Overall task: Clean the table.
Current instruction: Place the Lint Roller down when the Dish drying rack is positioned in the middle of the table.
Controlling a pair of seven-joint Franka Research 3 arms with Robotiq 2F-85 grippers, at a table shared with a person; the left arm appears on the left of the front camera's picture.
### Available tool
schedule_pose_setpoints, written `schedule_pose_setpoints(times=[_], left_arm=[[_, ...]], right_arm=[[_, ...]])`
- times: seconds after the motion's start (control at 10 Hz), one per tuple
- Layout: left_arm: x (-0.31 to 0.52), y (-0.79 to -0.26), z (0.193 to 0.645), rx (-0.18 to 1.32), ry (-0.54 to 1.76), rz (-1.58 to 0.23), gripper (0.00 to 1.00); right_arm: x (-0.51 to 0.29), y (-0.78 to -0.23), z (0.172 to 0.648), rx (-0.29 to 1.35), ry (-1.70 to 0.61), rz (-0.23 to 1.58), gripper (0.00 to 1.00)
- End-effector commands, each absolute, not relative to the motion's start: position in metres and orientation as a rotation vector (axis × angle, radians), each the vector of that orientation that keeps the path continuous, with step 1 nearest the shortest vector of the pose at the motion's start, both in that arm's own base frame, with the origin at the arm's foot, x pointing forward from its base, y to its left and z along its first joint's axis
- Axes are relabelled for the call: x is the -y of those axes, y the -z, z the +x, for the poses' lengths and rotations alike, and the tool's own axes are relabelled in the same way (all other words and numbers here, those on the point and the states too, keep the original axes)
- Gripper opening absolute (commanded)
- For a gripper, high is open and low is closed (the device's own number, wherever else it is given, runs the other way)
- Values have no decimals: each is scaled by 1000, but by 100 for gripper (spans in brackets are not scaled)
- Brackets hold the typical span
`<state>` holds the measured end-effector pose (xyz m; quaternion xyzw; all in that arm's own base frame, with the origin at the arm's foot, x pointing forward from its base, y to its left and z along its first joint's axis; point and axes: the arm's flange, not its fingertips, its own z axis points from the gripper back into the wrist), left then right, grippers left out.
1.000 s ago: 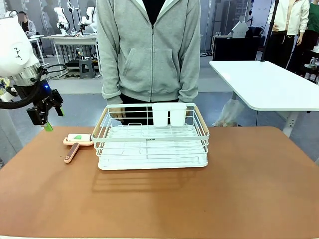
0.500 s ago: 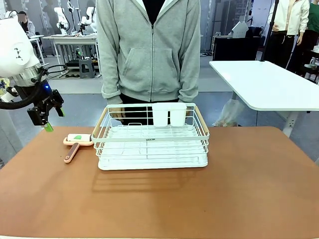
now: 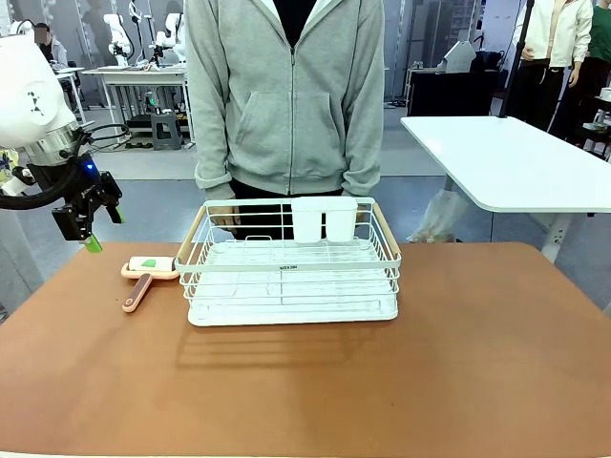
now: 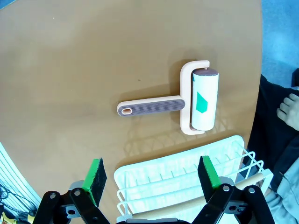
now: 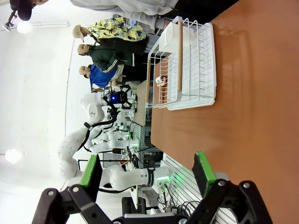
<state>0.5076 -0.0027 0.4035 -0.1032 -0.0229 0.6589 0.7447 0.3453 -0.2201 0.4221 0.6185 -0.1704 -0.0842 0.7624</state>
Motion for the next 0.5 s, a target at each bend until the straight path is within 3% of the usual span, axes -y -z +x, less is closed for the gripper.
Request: schedule_pose_setpoints(times=[0.0,0.4], left_arm=[[0,-402,506,58,-1437,-230,100],[0,-402,506,58,-1437,-230,100]], right_arm=[[219,-425,345,391,172,1354,100],[219,-425,345,391,172,1354,100]])
